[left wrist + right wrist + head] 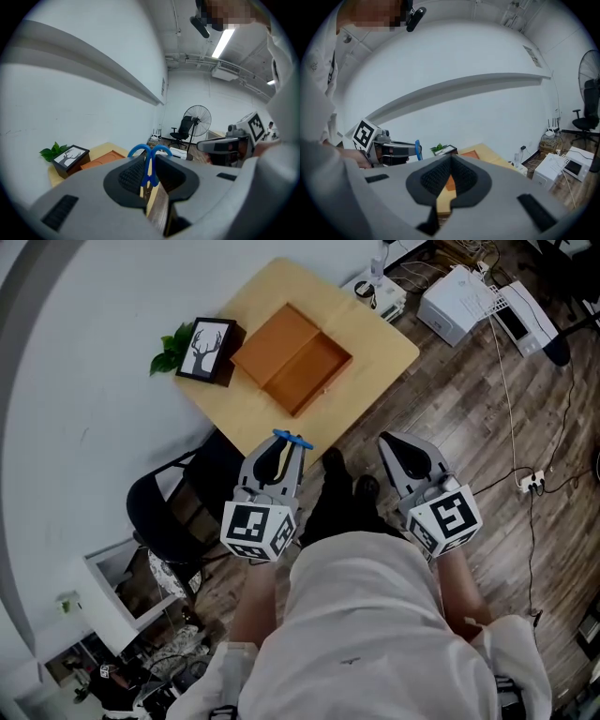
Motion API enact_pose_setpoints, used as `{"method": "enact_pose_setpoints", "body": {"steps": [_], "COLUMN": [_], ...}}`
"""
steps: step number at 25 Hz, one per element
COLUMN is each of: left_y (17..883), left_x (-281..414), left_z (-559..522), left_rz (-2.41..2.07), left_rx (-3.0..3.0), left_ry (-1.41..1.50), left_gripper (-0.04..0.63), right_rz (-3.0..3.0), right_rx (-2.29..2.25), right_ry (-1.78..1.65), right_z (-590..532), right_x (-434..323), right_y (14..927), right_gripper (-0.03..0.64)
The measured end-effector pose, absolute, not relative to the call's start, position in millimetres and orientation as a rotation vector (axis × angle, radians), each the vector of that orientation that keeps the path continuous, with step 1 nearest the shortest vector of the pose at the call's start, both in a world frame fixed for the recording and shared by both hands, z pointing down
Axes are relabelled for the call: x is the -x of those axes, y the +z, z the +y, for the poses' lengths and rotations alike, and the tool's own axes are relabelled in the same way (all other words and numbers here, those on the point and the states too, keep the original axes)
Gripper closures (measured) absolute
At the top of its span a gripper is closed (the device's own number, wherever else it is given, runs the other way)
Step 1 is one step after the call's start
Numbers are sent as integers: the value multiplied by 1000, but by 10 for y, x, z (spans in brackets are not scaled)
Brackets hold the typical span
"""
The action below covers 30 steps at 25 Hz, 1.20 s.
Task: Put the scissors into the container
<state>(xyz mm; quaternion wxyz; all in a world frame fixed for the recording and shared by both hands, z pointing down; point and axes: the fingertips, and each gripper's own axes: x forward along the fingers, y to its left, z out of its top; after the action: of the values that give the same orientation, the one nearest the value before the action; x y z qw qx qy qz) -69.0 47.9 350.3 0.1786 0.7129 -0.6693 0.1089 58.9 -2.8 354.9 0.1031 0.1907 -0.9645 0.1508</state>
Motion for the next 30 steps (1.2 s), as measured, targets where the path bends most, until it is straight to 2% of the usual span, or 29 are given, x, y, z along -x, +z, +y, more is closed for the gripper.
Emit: {"method": "enact_pose_setpoints", "body": {"steps": [16, 30], "left_y": [3889, 4524], "left_x": [1311, 1542], "left_z": [-550, -1268], "left_rz": [-1792, -1545], "left_rx": [-2029, -2019], "left_ry": [315, 399], "left_gripper": [520, 520], "right_rz": [-2802, -2712], "right_rx": [-719, -913], "right_ry": [470, 504], "right_z": [-734, -1141], "right_x": [-172, 20], "right_y": [3518, 3716], "right_gripper": [618, 618]}}
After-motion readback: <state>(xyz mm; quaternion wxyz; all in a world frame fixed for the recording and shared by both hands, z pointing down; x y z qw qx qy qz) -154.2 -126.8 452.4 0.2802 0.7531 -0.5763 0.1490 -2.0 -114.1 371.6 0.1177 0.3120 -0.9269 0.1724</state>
